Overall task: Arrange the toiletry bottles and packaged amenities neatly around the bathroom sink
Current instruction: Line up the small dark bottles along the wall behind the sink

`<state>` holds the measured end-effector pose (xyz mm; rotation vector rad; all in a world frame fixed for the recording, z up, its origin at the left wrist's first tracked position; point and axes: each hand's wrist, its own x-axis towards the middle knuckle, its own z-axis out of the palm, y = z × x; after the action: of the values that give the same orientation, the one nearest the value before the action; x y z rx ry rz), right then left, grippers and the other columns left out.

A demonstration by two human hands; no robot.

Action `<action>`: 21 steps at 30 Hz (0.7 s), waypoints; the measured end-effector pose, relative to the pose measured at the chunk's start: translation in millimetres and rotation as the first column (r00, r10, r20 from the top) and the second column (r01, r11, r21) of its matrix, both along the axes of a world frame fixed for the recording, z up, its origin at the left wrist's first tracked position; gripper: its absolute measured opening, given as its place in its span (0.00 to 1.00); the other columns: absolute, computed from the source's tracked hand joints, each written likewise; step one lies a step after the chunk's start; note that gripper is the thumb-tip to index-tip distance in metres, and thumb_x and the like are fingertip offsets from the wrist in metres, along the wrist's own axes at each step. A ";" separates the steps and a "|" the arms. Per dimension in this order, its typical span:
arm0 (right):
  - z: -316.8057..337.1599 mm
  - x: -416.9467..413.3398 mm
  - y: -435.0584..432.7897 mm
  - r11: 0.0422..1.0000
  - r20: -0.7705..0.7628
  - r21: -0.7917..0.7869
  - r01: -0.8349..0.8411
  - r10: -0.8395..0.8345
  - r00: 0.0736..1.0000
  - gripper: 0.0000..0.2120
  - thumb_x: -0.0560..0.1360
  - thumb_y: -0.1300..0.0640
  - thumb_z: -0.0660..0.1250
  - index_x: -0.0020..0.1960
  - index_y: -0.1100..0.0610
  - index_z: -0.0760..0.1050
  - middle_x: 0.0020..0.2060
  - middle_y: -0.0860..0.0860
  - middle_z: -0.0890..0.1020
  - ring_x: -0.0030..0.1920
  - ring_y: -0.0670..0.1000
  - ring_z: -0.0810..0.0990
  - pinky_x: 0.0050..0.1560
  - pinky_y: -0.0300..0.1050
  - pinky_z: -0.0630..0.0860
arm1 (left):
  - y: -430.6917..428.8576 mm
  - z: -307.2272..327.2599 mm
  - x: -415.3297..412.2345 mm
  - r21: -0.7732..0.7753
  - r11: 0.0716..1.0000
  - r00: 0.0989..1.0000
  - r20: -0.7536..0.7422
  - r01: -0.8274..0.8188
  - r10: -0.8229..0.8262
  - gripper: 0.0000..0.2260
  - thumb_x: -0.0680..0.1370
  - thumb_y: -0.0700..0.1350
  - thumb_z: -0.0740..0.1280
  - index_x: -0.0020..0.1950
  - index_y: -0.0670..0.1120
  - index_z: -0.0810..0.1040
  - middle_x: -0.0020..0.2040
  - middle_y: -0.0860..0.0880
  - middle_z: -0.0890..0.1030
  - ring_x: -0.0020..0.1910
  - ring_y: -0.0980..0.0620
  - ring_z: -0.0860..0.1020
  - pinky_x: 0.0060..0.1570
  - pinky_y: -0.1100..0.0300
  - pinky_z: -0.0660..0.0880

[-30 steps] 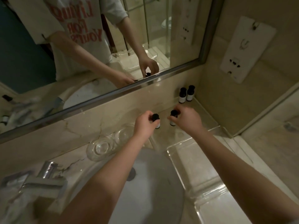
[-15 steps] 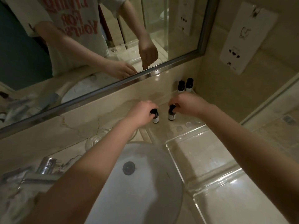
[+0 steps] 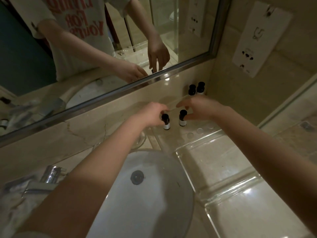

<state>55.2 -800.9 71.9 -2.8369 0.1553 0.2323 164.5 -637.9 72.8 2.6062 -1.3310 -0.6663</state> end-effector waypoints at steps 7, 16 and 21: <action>-2.3 4.9 7.0 0.999 0.016 -0.037 0.019 -0.018 1.000 0.12 0.75 0.57 0.67 0.58 0.56 0.78 0.51 0.54 0.81 0.49 0.54 0.79 0.43 0.46 0.75 | -1.3 -7.6 1.6 -0.017 1.000 0.998 0.064 0.008 -0.007 0.10 0.73 0.43 0.70 0.53 0.44 0.82 0.50 0.45 0.82 0.46 0.49 0.78 0.43 0.59 0.71; -7.3 5.6 5.5 0.998 0.043 -0.028 0.052 -0.050 0.998 0.11 0.74 0.54 0.67 0.53 0.57 0.80 0.46 0.54 0.82 0.40 0.51 0.75 0.37 0.43 0.68 | -1.3 -5.1 -3.8 0.067 0.992 0.976 0.197 -0.104 0.089 0.14 0.74 0.54 0.68 0.45 0.43 0.78 0.40 0.45 0.77 0.39 0.46 0.75 0.35 0.57 0.69; -6.4 4.3 5.1 0.997 0.060 -0.050 0.058 -0.055 0.997 0.15 0.73 0.54 0.68 0.59 0.55 0.76 0.49 0.53 0.81 0.45 0.53 0.78 0.39 0.43 0.71 | 2.6 -3.9 -2.9 -0.021 0.995 0.988 0.118 -0.096 0.098 0.17 0.72 0.49 0.71 0.58 0.45 0.78 0.52 0.46 0.81 0.49 0.46 0.78 0.45 0.55 0.77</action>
<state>59.5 -795.8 65.5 -2.8823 0.2324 0.1347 161.6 -635.4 68.9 2.7159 -1.2249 -0.4909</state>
